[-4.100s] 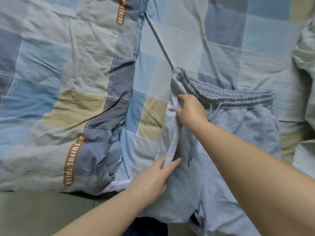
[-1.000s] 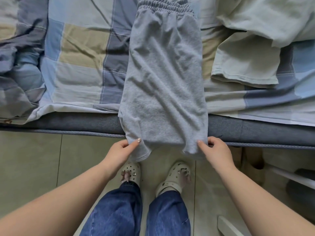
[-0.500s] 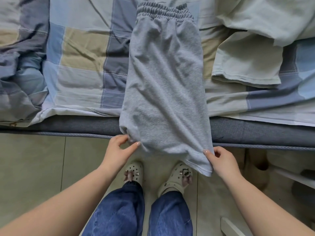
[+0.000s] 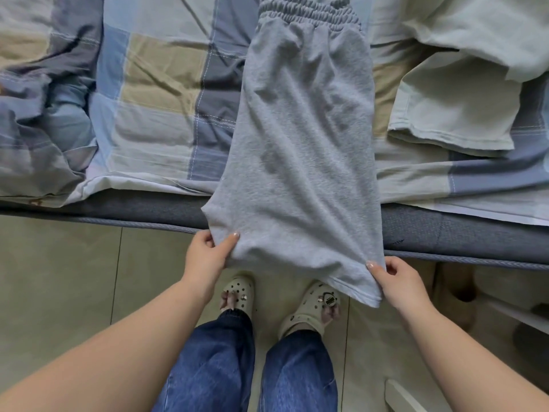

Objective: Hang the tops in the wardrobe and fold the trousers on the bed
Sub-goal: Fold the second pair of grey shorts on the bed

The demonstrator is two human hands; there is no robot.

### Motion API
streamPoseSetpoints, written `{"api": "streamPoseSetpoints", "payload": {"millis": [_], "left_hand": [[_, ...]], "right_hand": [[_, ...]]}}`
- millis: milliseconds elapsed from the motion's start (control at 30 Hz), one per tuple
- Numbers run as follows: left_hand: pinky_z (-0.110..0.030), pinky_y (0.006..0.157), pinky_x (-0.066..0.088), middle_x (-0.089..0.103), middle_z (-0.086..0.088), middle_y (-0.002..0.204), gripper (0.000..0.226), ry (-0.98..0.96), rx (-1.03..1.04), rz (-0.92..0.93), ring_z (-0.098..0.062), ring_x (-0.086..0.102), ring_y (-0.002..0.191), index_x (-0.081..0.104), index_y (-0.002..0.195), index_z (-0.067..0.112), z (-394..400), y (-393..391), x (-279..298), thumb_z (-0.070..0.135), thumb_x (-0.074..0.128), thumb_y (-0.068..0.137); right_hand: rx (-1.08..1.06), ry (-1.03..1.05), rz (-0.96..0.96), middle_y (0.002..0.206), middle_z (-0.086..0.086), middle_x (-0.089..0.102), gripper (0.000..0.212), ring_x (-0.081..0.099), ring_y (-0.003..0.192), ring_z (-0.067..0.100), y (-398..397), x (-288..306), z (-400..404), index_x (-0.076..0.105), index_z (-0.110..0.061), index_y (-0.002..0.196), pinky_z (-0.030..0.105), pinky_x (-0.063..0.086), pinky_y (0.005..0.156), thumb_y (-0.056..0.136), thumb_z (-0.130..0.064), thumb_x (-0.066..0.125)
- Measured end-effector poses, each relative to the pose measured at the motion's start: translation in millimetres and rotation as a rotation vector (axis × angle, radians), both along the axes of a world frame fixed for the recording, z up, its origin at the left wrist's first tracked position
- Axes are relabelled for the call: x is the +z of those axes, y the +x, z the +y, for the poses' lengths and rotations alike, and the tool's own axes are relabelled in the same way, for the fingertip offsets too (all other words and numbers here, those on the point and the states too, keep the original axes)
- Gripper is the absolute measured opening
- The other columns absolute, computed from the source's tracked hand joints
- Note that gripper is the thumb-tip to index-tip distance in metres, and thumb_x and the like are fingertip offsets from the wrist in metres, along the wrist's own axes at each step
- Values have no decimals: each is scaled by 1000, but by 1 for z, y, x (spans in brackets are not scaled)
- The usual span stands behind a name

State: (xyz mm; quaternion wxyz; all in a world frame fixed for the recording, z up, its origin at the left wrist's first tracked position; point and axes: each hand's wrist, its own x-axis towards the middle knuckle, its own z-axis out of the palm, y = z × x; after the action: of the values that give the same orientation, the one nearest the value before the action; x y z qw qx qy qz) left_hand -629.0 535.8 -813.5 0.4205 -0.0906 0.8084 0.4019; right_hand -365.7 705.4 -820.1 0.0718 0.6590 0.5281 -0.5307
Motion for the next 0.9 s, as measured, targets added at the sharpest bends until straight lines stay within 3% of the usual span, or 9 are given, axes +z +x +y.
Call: {"api": "streamPoseSetpoints", "payload": {"millis": [67, 167, 300, 467, 600, 700, 800, 867, 900], "left_hand": [[-38, 85, 54, 73, -3, 102, 28, 33, -96, -90, -19, 68, 99, 67, 105, 14, -5, -1, -1, 29, 73, 82], [-23, 83, 47, 74, 5, 101, 30, 78, -193, -197, -8, 67, 99, 71, 104, 16, -7, -5, -4, 34, 73, 80], [-31, 91, 49, 73, -3, 108, 32, 130, -150, -330, -16, 67, 103, 66, 112, 8, -8, -2, -10, 19, 72, 83], [-24, 79, 49, 75, 1, 100, 18, 34, -249, -279, -13, 68, 97, 70, 104, 12, -19, 2, -7, 20, 67, 88], [-22, 71, 47, 75, 5, 89, 14, -45, -232, -119, -12, 68, 91, 73, 92, 17, -20, -4, 10, 29, 70, 85], [-31, 73, 53, 72, 4, 93, 21, -146, -318, -6, -16, 67, 91, 66, 99, 20, -11, -11, 31, 33, 70, 84], [-41, 85, 53, 64, 6, 106, 45, -150, -377, 108, -16, 64, 94, 49, 127, 25, 8, -18, 58, 31, 68, 86], [-34, 85, 51, 62, 12, 112, 50, -9, -277, 41, -10, 64, 98, 43, 138, 29, 29, -27, 78, 22, 62, 92], [-29, 82, 50, 64, 12, 112, 39, 41, -211, -31, -8, 65, 96, 52, 132, 26, 39, -32, 86, 20, 59, 94]], "right_hand": [[-19, -50, 27, 86, -5, 67, 4, 63, 80, 12, 0, -1, -3, 63, -24, 86, 28, 49, 67, 90, -27, 64], [-41, -80, 30, 88, -3, 69, 6, 63, 83, 15, 2, -1, -7, 64, -24, 86, 36, 50, 78, 89, -29, 63], [-76, -56, 35, 87, 4, 70, 9, 66, 82, 22, 4, 0, -11, 65, -17, 87, 41, 52, 79, 87, -26, 66], [-120, -94, 31, 85, 7, 71, 10, 67, 82, 25, 6, 11, -9, 65, -12, 90, 43, 53, 81, 86, -21, 68], [-75, -75, -2, 66, 8, 53, 26, 50, 64, 23, 6, 29, 4, 52, -5, 76, 36, 45, 65, 84, -24, 70], [-33, -60, 8, 58, 3, 39, 32, 38, 57, 18, 4, 44, 16, 43, -11, 70, 30, 32, 58, 86, -23, 67], [12, -48, 63, 66, 1, 53, 18, 47, 57, 14, 1, 66, 31, 50, -12, 79, 25, 35, 55, 90, -18, 62], [16, -76, 119, 83, 2, 64, 9, 57, 69, 12, -6, 86, 47, 59, -16, 85, 18, 41, 58, 93, -11, 56], [-3, -109, 138, 86, 4, 66, 16, 59, 73, 15, -10, 91, 52, 63, -17, 83, 21, 43, 63, 93, -9, 53]]}}
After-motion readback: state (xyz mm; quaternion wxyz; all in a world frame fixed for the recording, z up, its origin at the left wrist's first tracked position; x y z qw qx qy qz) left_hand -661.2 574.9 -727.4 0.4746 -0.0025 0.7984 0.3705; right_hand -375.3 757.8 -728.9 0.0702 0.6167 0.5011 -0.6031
